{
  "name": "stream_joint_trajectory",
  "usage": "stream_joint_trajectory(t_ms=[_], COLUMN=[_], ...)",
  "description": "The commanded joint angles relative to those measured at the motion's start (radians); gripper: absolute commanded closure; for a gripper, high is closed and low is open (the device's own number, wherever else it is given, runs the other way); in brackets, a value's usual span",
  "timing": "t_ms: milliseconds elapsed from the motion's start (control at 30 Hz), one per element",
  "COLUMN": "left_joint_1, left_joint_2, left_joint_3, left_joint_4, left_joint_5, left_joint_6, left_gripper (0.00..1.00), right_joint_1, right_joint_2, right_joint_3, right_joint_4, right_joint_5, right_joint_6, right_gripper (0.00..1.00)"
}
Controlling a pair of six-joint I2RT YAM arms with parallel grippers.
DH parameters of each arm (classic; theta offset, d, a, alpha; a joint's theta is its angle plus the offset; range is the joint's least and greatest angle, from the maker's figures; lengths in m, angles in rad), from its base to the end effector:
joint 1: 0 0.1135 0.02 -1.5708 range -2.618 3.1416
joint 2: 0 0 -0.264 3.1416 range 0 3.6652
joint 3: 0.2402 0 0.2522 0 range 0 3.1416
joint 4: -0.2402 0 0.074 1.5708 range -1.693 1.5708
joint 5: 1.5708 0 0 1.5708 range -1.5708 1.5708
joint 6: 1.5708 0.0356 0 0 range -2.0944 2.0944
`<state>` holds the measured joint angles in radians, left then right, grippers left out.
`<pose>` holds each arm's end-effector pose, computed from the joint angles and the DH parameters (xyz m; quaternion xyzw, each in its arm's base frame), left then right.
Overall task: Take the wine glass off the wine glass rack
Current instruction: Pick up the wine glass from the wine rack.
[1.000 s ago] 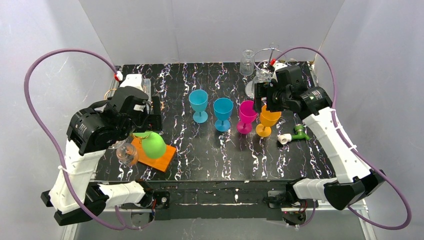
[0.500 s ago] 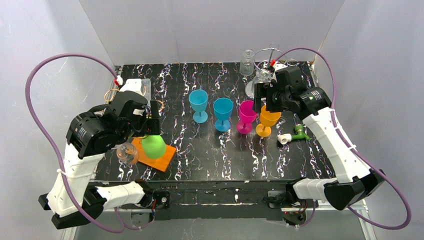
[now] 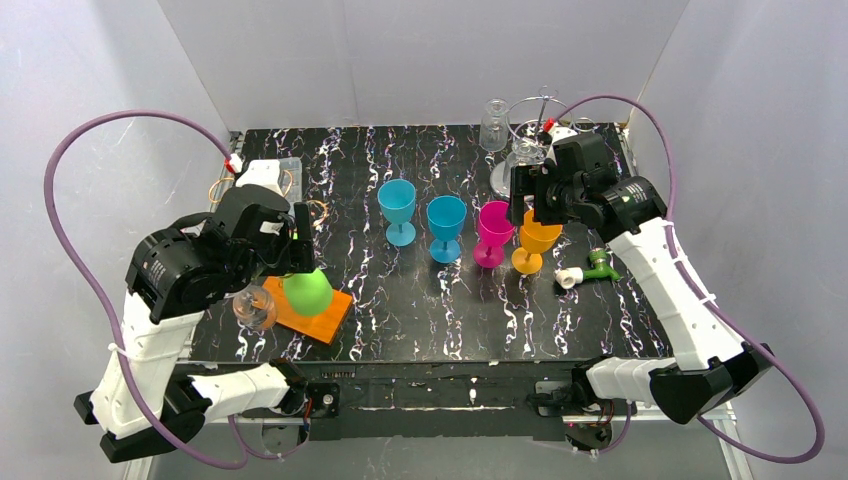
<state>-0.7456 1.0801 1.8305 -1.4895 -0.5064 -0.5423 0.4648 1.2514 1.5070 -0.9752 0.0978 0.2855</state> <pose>0.0937 -0.0630 0.4865 -0.0108 0.8913 -0.0515 0.4503 0.2172 0.1050 0.4120 -0.0613 0.9079 0.1097 0.4000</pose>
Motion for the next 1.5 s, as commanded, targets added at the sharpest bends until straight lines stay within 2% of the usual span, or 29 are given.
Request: stream_joint_trajectory(t_ms=[0,433,1000,1233,1467], left_joint_1=[-0.003,-0.004,-0.004,-0.004,-0.004], left_joint_2=[0.004,-0.020,-0.104,-0.117,-0.053], left_joint_3=[0.047,0.065,0.038,0.019,0.051], left_joint_4=[-0.194,-0.193,-0.195,-0.195,-0.195], left_joint_5=[0.012,0.078,0.095,0.013,-0.092], left_joint_6=[0.025,0.066,0.077,0.045,0.036], left_gripper=[0.39,0.42,0.43,0.44,0.44], right_joint_1=[-0.002,-0.003,-0.002,-0.001,-0.002], right_joint_2=[-0.023,-0.017,-0.008,-0.010,-0.015], right_joint_3=[-0.010,-0.012,-0.026,-0.028,-0.022], right_joint_4=[0.030,0.028,0.034,0.032,0.025], right_joint_5=[0.005,0.007,-0.005,-0.005,0.001], right_joint_6=[0.006,0.007,0.021,0.028,0.030], right_gripper=[0.03,0.03,0.02,0.02,0.02])
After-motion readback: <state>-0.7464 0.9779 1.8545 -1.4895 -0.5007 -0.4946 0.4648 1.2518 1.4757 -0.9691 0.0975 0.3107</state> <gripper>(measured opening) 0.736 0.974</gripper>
